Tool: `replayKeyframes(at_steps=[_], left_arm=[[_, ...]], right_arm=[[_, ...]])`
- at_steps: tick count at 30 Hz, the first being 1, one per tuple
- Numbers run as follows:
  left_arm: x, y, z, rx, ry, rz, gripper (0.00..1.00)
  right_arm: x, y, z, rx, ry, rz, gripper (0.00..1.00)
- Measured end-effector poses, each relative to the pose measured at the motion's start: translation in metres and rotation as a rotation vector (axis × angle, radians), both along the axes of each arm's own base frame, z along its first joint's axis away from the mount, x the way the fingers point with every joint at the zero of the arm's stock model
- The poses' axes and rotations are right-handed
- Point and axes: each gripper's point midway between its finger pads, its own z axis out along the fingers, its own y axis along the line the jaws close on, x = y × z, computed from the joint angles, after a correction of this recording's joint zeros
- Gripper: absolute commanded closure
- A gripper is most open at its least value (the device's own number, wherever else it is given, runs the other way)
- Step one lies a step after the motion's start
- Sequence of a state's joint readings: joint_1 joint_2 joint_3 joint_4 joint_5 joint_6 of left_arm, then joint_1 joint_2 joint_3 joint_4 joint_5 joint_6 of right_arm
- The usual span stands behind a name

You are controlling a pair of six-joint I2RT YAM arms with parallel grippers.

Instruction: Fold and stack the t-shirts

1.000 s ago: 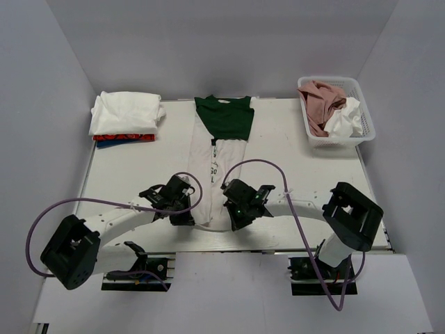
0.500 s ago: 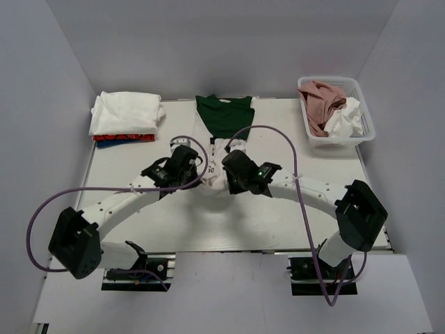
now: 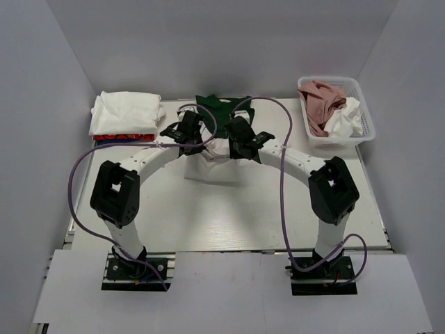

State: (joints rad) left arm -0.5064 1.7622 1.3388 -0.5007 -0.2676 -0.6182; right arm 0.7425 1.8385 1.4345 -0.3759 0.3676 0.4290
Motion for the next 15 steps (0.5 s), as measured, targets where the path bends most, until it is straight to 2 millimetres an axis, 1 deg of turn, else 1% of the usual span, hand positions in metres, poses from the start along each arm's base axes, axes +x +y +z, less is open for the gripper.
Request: replayKeyframes(at_steps=[4, 9, 11, 12, 13, 14, 15], left_arm=[[0.021, -0.001, -0.001, 0.008, -0.017, -0.024, 1.0], [0.043, -0.005, -0.008, 0.022, -0.021, -0.048, 1.0], [0.051, -0.006, -0.013, 0.025, -0.014, -0.055, 0.93], [0.057, -0.006, -0.015, 0.028, -0.012, -0.054, 0.83], [0.063, -0.005, -0.019, 0.034, -0.007, -0.054, 0.71], [0.068, -0.003, -0.023, 0.041, 0.001, -0.051, 0.52], [0.074, -0.001, -0.027, 0.045, 0.011, -0.05, 0.39]], right_arm=[[0.023, -0.003, -0.011, -0.007, 0.017, -0.01, 1.0], [0.051, -0.002, -0.021, 0.001, 0.032, -0.021, 1.0], [0.062, -0.002, -0.026, 0.006, 0.04, -0.026, 1.0], [0.066, -0.002, -0.029, 0.009, 0.043, -0.028, 0.99], [0.071, -0.003, -0.032, 0.011, 0.047, -0.034, 0.81], [0.075, -0.003, -0.035, 0.013, 0.054, -0.037, 0.67], [0.079, -0.004, -0.038, 0.016, 0.059, -0.039, 0.27]])
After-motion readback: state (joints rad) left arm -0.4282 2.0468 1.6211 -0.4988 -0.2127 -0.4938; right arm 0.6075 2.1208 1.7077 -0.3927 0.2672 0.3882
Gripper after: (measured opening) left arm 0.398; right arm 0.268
